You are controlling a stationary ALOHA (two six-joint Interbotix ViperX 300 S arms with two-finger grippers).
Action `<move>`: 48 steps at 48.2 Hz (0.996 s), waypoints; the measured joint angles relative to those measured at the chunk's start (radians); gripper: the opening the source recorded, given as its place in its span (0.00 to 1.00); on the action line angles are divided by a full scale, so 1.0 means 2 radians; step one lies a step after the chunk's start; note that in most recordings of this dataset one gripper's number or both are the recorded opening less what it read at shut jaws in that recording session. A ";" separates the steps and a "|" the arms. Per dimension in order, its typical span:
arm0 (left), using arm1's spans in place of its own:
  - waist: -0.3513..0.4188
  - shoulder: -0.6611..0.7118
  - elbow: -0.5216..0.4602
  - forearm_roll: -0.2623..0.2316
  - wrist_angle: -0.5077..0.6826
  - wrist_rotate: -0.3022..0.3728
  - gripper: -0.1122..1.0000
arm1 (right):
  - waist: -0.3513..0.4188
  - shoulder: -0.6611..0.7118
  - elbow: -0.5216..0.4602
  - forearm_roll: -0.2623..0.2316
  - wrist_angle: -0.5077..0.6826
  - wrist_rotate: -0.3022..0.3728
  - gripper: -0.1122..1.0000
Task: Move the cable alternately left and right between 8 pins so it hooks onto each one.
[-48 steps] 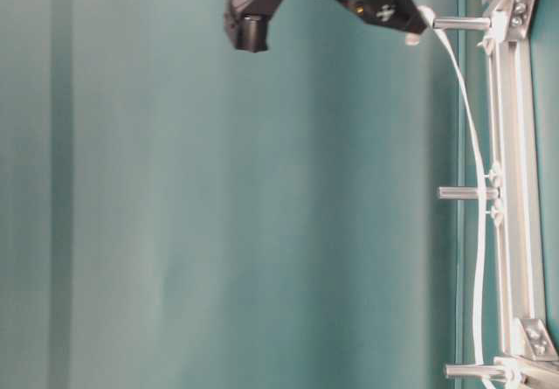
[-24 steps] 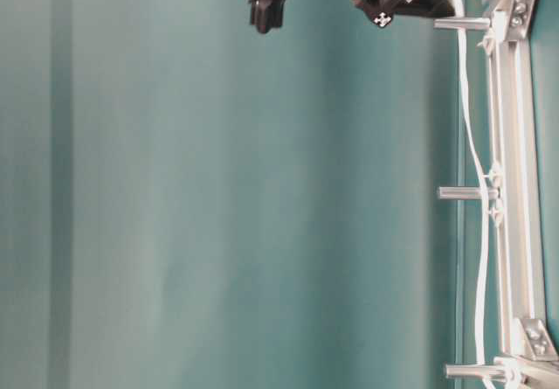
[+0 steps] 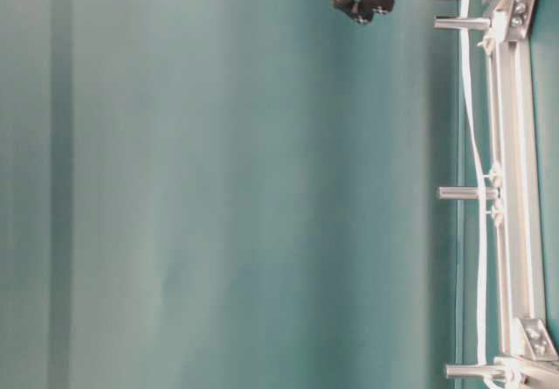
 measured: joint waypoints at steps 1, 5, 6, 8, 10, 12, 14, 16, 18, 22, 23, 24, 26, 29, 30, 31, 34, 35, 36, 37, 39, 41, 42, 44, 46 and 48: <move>0.000 0.000 -0.001 0.000 0.000 0.000 0.71 | -0.001 -0.002 0.000 0.005 0.006 0.005 0.23; 0.000 0.000 0.000 0.000 0.000 0.000 0.71 | 0.000 -0.008 0.000 0.022 0.018 0.022 0.23; 0.000 0.000 0.000 0.000 0.000 -0.001 0.71 | 0.000 -0.011 0.000 0.025 0.018 0.025 0.23; 0.000 0.000 0.000 0.000 0.000 0.000 0.71 | 0.000 -0.016 0.000 0.029 0.012 0.031 0.23; 0.000 0.000 0.000 0.000 0.000 0.000 0.71 | 0.000 -0.020 0.001 0.031 0.002 0.035 0.23; 0.000 0.000 -0.001 0.000 0.000 0.000 0.71 | 0.000 -0.024 0.002 0.033 -0.013 0.037 0.23; 0.000 0.000 -0.001 0.000 0.000 0.000 0.71 | -0.001 -0.026 0.006 0.036 -0.034 0.039 0.23; -0.001 -0.001 0.000 0.000 0.000 0.000 0.71 | -0.001 -0.026 0.012 0.041 -0.055 0.041 0.23; 0.000 0.000 0.000 0.000 0.000 0.000 0.71 | -0.001 -0.026 0.018 0.047 -0.075 0.044 0.23; 0.000 0.000 0.000 0.000 0.000 0.000 0.71 | -0.001 -0.027 0.030 0.055 -0.109 0.046 0.23; 0.000 0.000 0.000 0.000 0.000 0.000 0.71 | -0.001 -0.027 0.033 0.055 -0.117 0.046 0.23; 0.000 -0.001 0.000 0.000 0.000 0.000 0.71 | -0.002 -0.026 0.036 0.056 -0.123 0.046 0.23; 0.000 -0.001 0.000 0.000 0.000 0.000 0.71 | -0.001 -0.026 0.041 0.057 -0.131 0.046 0.23; 0.000 0.000 0.000 0.000 0.000 0.000 0.71 | -0.001 -0.025 0.045 0.057 -0.136 0.046 0.23; 0.000 -0.001 0.000 0.000 0.000 0.000 0.71 | -0.001 -0.025 0.047 0.057 -0.137 0.045 0.23; 0.000 -0.001 0.000 0.000 0.000 0.000 0.71 | 0.000 -0.024 0.048 0.057 -0.138 0.045 0.23; 0.000 0.000 -0.001 -0.001 0.000 0.000 0.71 | 0.002 -0.020 0.049 0.057 -0.140 0.045 0.23; 0.000 0.000 0.000 0.000 0.000 0.000 0.71 | 0.004 -0.019 0.050 0.057 -0.140 0.045 0.23; 0.000 0.000 -0.001 0.000 0.000 0.000 0.71 | 0.004 -0.018 0.050 0.056 -0.141 0.044 0.23; 0.000 -0.001 0.000 0.000 0.000 0.000 0.71 | 0.005 -0.018 0.050 0.055 -0.141 0.044 0.23; 0.000 -0.001 0.000 0.000 0.000 0.000 0.71 | 0.006 -0.015 0.050 0.054 -0.142 0.044 0.23; 0.000 -0.001 0.000 0.000 0.000 0.000 0.71 | 0.008 -0.015 0.050 0.051 -0.142 0.044 0.23; 0.000 0.000 -0.001 0.000 0.000 0.000 0.71 | 0.008 -0.013 0.050 0.048 -0.142 0.044 0.23; 0.000 -0.001 0.000 0.000 0.000 -0.001 0.71 | 0.008 -0.012 0.050 0.044 -0.143 0.044 0.23; 0.000 0.000 -0.001 0.000 0.000 -0.001 0.71 | 0.009 -0.012 0.050 0.042 -0.142 0.044 0.23; 0.000 0.000 0.000 0.000 0.000 0.000 0.71 | 0.009 -0.011 0.049 0.040 -0.142 0.044 0.23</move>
